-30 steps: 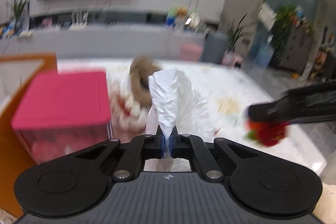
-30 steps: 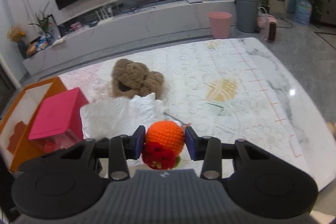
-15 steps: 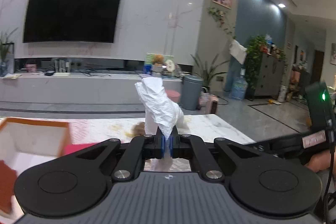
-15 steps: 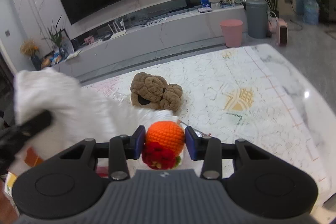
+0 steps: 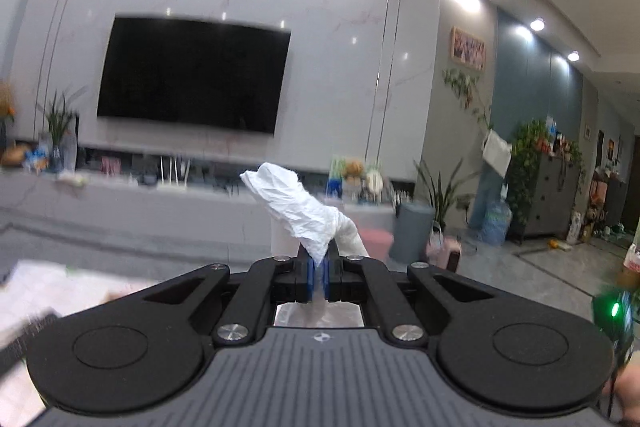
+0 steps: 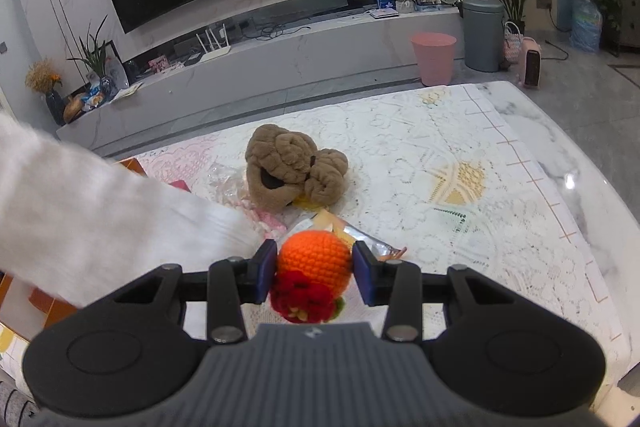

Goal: Organize soft objects
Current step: 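Carry the bag into the shoebox and release it while the right gripper carries the ball over, then lower the orange crochet ball into the shoebox and open the right gripper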

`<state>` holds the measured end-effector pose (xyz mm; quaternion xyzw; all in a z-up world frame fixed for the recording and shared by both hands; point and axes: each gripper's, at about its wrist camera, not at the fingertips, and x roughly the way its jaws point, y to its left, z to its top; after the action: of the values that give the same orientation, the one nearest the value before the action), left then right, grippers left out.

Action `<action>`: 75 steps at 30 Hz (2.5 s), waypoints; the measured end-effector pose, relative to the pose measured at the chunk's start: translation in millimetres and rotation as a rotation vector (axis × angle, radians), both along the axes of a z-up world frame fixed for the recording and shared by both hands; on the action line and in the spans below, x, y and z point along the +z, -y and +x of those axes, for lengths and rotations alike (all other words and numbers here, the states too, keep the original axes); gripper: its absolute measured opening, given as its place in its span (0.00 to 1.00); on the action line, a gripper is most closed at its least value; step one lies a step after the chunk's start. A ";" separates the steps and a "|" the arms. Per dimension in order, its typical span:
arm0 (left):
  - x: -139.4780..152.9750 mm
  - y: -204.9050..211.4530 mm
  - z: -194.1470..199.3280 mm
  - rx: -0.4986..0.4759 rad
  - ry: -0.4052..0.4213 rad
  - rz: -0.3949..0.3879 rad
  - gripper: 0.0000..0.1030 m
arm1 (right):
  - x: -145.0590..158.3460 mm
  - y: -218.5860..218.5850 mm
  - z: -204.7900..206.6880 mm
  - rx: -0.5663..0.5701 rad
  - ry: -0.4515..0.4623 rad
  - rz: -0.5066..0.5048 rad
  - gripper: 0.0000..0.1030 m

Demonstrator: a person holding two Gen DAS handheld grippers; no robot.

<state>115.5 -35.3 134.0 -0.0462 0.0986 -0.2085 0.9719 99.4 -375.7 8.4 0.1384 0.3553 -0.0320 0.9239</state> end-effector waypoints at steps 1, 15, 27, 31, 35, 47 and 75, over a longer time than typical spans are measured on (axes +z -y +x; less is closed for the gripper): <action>7.5 -2.2 -0.7 0.009 0.015 0.000 0.05 | 0.2 -1.6 0.7 0.003 -0.001 -0.004 0.40; 54.9 -20.9 -11.7 0.107 0.149 0.082 0.05 | -6.4 -29.4 10.5 0.049 -0.035 -0.082 0.40; -30.7 -18.2 27.4 0.122 -0.078 0.079 0.05 | 17.6 -42.2 -1.9 0.070 0.052 -0.091 0.40; -74.5 -28.1 41.6 0.113 -0.179 0.119 0.05 | 19.6 -43.4 -1.5 0.065 0.056 -0.086 0.40; -122.4 -32.6 55.9 0.131 -0.299 0.201 0.05 | 21.2 -49.2 -1.9 0.088 0.072 -0.088 0.40; -187.5 -57.3 89.5 -0.086 -0.687 0.093 0.46 | 62.6 -135.3 -20.3 0.332 0.181 -0.090 0.39; -150.2 -152.7 63.4 0.249 -0.484 0.221 0.81 | -24.8 -348.1 90.4 0.700 -0.315 -0.321 0.39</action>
<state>178.9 117.5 -16.2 -0.0003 0.3431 -0.0587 0.9375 189.8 -27.5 -16.4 -0.1430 0.5085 0.2084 0.8231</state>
